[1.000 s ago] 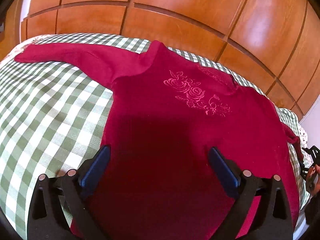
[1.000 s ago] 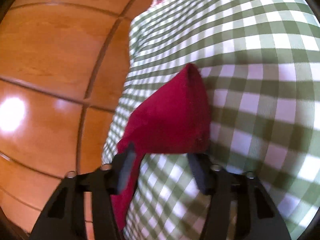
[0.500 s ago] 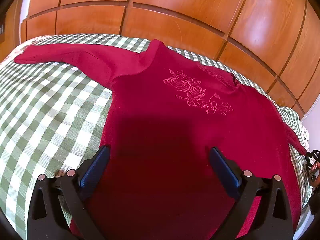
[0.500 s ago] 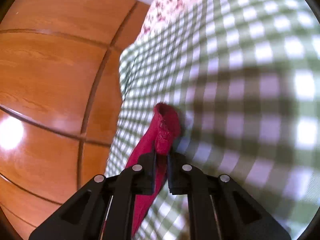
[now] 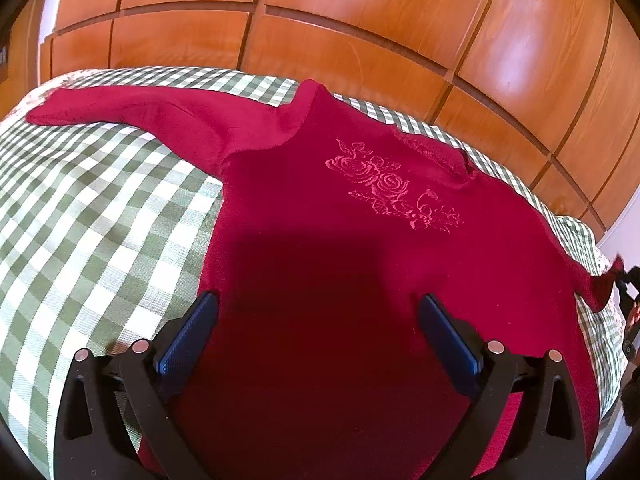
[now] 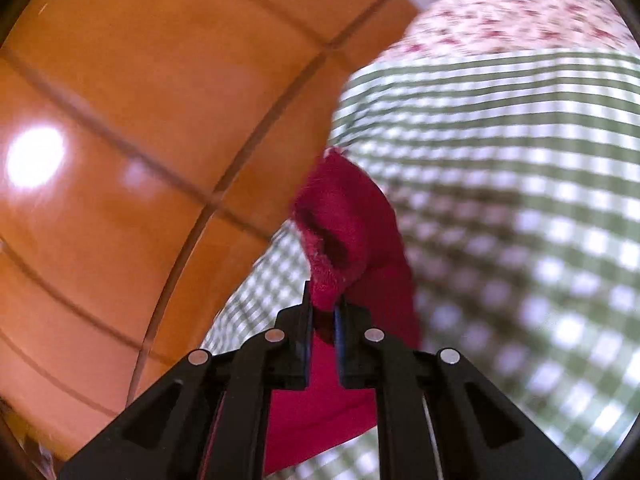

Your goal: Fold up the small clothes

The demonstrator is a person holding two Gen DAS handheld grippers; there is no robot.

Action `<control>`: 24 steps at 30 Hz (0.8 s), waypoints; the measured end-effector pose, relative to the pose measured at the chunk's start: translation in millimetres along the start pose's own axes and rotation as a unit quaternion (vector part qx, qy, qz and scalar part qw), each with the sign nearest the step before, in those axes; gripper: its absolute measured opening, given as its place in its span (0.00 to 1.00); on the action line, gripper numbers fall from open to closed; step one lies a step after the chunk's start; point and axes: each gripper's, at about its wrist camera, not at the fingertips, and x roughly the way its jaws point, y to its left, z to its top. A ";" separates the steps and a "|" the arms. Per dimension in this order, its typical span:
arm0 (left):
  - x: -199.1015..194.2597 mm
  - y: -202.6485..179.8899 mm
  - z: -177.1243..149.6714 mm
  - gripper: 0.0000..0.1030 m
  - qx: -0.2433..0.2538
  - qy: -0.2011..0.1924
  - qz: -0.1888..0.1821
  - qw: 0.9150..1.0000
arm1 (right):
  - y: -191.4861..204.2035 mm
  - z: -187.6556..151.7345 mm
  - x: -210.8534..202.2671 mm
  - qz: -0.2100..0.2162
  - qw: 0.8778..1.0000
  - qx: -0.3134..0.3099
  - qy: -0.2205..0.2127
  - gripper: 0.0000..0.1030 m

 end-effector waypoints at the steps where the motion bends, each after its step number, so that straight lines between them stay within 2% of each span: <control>1: -0.2 -0.1 -0.2 0.96 -0.001 -0.001 0.000 1.000 | 13.2 -9.6 3.8 0.007 1.000 -0.017 0.011 0.07; 4: -0.6 -0.7 -0.5 0.96 -0.002 -0.002 -0.002 1.000 | 47.1 -37.0 15.1 0.029 0.997 -0.063 0.043 0.07; 9: -1.5 -1.1 -1.3 0.96 -0.004 -0.003 -0.004 1.000 | 108.0 -98.7 37.7 0.098 0.982 -0.120 0.112 0.07; 12: -1.5 -1.3 -1.4 0.96 -0.004 -0.003 -0.003 1.000 | 139.5 -136.3 50.1 0.138 0.967 -0.154 0.151 0.07; 14: -1.5 -1.3 -1.4 0.96 -0.004 -0.003 -0.003 1.000 | 159.7 -162.1 60.0 0.161 0.951 -0.194 0.180 0.07; 16: -1.4 -1.2 -1.4 0.96 -0.004 -0.003 -0.003 1.000 | 171.5 -185.9 68.6 0.160 0.937 -0.238 0.200 0.11; 17: -1.4 -1.3 -1.4 0.96 -0.004 -0.003 -0.003 1.000 | 175.3 -200.7 76.4 0.141 0.928 -0.270 0.213 0.13; 18: -1.4 -1.3 -1.4 0.96 -0.004 -0.003 -0.003 1.000 | 175.8 -208.3 79.8 0.129 0.924 -0.287 0.218 0.21; 19: -1.4 -1.3 -1.4 0.96 -0.004 -0.003 -0.003 1.000 | 174.6 -215.9 83.8 0.115 0.919 -0.305 0.224 0.43; 21: -1.4 -1.5 -1.5 0.96 -0.004 -0.003 -0.003 1.000 | 169.8 -227.2 85.1 0.098 0.910 -0.337 0.221 0.69; 23: -0.2 -2.1 -0.7 0.96 -0.002 -0.001 0.000 1.000 | 168.0 -235.3 72.0 0.101 0.905 -0.360 0.205 0.76; 24: 0.4 -4.1 -0.1 0.96 0.001 0.002 0.006 1.000 | 166.7 -238.7 63.7 0.098 0.905 -0.367 0.193 0.87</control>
